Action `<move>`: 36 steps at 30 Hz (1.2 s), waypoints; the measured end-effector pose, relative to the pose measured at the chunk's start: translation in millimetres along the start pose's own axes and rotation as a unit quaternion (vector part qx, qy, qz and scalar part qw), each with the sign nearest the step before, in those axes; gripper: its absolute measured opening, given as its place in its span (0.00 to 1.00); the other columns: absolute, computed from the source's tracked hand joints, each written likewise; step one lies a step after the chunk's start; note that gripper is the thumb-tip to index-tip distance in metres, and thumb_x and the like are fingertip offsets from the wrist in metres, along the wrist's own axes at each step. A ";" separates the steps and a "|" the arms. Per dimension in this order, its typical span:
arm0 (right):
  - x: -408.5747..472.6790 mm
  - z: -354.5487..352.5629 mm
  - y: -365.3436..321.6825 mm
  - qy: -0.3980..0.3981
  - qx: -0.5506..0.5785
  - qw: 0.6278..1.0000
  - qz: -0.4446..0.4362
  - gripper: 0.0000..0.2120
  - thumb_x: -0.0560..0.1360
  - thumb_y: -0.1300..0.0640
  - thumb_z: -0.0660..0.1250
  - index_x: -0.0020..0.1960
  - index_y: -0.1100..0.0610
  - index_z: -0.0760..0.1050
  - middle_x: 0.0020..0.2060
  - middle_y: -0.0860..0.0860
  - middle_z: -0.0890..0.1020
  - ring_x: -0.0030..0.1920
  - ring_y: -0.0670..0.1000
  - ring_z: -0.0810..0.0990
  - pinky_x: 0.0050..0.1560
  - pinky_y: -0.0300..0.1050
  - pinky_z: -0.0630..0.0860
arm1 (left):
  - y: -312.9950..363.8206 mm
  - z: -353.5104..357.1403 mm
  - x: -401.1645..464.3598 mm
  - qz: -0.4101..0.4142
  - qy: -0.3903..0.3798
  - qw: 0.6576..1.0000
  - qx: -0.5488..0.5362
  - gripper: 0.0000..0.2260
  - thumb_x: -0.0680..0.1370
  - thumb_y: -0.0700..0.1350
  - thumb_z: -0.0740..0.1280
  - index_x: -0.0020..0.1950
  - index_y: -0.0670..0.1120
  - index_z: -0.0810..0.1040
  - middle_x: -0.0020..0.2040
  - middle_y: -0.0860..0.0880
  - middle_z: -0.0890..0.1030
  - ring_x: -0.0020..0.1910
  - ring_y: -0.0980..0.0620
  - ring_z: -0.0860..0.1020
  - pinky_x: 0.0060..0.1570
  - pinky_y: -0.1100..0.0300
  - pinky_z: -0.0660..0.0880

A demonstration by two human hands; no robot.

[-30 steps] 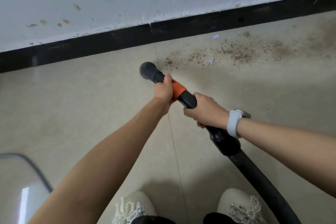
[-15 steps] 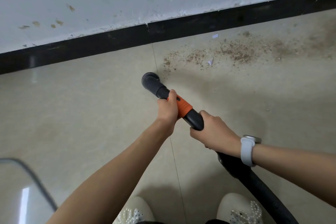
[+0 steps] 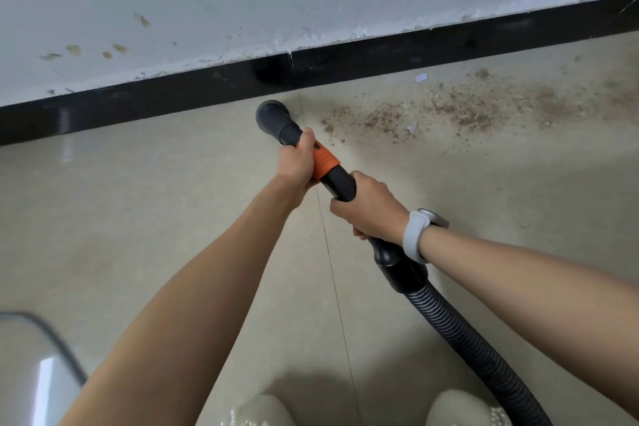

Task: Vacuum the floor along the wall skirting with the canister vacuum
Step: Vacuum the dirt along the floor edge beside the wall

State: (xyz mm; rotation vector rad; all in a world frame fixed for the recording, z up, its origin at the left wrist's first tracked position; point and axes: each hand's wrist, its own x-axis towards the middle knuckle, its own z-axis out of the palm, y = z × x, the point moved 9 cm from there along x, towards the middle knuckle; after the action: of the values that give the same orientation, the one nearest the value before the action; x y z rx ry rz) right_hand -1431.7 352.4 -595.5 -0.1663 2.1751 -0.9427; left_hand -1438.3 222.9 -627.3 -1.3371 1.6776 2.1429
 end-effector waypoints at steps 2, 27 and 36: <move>9.6 8.6 -7.0 -0.010 0.022 1.000 0.001 0.06 0.72 0.60 0.63 0.43 0.55 0.65 0.33 0.53 0.75 0.26 0.53 0.76 0.27 0.41 0.74 | 7.5 -8.6 8.3 0.003 0.011 1.000 0.017 0.11 0.81 0.50 0.58 0.43 0.44 0.68 0.40 0.47 0.71 0.38 0.51 0.73 0.35 0.57 0.75; 6.8 92.2 -49.1 -0.116 -0.104 0.985 -0.068 0.07 0.71 0.57 0.64 0.44 0.54 0.65 0.33 0.51 0.75 0.25 0.52 0.75 0.26 0.40 0.71 | -20.8 -130.9 -21.6 -0.005 0.083 0.995 -0.053 0.11 0.80 0.50 0.61 0.45 0.43 0.70 0.41 0.47 0.73 0.40 0.52 0.75 0.38 0.60 0.76; -3.0 24.3 -15.9 0.025 -0.129 0.991 -0.009 0.07 0.73 0.54 0.63 0.45 0.54 0.65 0.35 0.52 0.75 0.32 0.54 0.74 0.35 0.46 0.71 | -5.1 -45.5 -12.0 -0.044 -0.049 0.998 -0.005 0.11 0.80 0.52 0.61 0.51 0.43 0.69 0.49 0.45 0.74 0.50 0.47 0.76 0.39 0.56 0.77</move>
State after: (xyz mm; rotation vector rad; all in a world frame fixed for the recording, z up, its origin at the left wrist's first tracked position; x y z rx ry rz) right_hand -1415.6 328.1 -594.0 -0.2895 2.3404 -0.6775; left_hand -1402.7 192.2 -622.9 -1.2617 1.5430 2.1340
